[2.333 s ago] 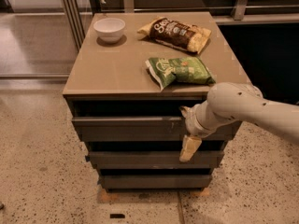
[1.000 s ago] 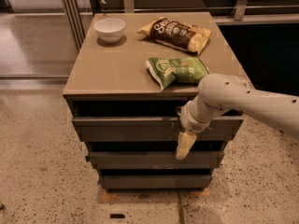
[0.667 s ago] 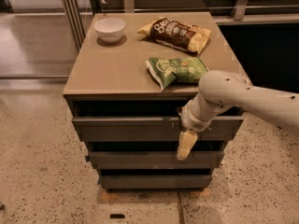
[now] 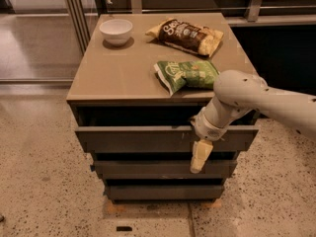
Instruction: Open top drawer
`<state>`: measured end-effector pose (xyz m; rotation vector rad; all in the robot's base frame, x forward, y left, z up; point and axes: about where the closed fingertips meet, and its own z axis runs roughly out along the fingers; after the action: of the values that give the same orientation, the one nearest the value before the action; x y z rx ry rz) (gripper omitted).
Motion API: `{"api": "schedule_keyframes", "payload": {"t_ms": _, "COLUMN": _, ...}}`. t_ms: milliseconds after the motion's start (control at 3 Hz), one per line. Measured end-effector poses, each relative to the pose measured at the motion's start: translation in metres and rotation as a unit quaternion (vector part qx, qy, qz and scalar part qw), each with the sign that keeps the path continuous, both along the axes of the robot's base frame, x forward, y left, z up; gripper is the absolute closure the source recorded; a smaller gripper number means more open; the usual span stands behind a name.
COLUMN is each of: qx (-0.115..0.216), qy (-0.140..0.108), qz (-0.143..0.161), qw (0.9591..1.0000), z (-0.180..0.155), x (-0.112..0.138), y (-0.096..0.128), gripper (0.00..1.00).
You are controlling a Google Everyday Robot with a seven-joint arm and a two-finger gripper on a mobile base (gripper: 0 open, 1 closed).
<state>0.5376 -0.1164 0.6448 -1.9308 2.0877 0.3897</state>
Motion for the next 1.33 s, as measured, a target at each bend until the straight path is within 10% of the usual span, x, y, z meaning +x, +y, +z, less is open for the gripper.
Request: {"api": "schedule_keyframes", "payload": {"t_ms": 1333, "qx": 0.014, "qy": 0.064, "qz": 0.022, "qw": 0.9976, "z": 0.038, "x": -0.105, "y": -0.009, "gripper": 0.00}}
